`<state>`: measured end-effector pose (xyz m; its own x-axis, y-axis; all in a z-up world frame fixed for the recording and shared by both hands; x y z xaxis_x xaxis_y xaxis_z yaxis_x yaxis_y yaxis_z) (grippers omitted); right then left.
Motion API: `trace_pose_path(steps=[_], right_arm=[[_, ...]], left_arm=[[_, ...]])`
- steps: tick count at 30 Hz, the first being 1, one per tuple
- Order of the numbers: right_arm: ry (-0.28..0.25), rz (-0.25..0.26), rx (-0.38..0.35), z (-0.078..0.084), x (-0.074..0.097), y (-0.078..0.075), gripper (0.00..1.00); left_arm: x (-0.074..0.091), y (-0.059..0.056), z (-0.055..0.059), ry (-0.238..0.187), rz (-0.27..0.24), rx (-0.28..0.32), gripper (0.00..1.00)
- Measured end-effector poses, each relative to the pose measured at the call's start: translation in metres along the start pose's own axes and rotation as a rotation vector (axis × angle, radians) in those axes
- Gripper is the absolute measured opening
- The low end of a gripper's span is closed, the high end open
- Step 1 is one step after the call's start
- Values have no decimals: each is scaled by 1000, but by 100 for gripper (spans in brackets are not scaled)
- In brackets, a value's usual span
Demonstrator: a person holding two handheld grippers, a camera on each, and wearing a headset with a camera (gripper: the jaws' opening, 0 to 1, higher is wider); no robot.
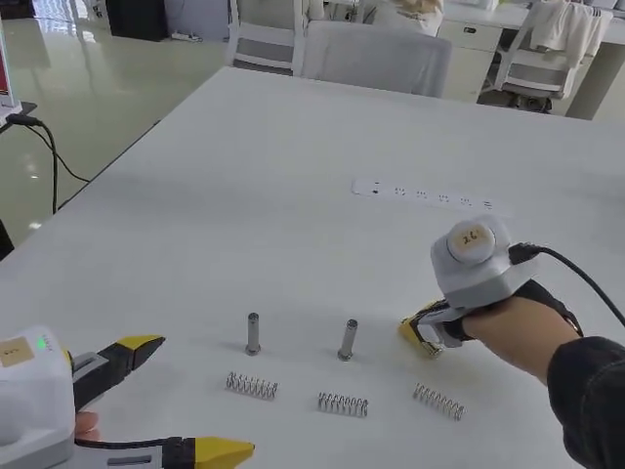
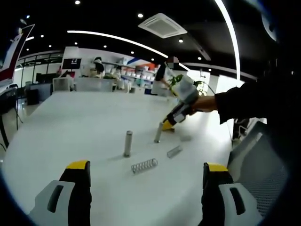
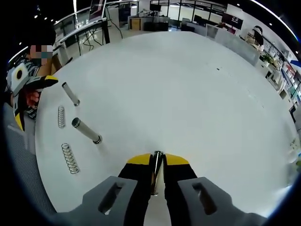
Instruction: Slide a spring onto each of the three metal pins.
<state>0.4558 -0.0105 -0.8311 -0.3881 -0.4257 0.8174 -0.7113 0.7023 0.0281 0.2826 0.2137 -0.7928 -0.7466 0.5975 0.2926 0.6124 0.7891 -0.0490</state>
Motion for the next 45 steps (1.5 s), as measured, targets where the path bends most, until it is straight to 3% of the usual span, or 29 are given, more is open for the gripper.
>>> trace_pose_path(steps=[6, 18, 45], right_arm=[[-11, 0, -74, 1, 0, -2, 5], [-52, 14, -103, 5, 22, -2, 5], [-131, 35, -107, 20, 62, 11, 5]], left_arm=[[0, 0, -1, -3, 0, -1, 96], [1, -2, -5, -6, 4, -12, 96], [-2, -8, -10, -11, 20, -33, 96]])
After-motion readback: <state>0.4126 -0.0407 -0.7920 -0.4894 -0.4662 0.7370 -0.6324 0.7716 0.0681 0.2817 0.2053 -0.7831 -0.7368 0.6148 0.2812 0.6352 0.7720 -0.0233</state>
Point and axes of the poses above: the centre of the closed fingertips' face, and the gripper's own axes: x roughly backward along the fingers, y roughly to its left, z roughly out of its underside, the point moved 4 cm from there along x, roughly backward along the fingers, and after that the axes turned 8 degrees about -x, right-handed, at the moved point
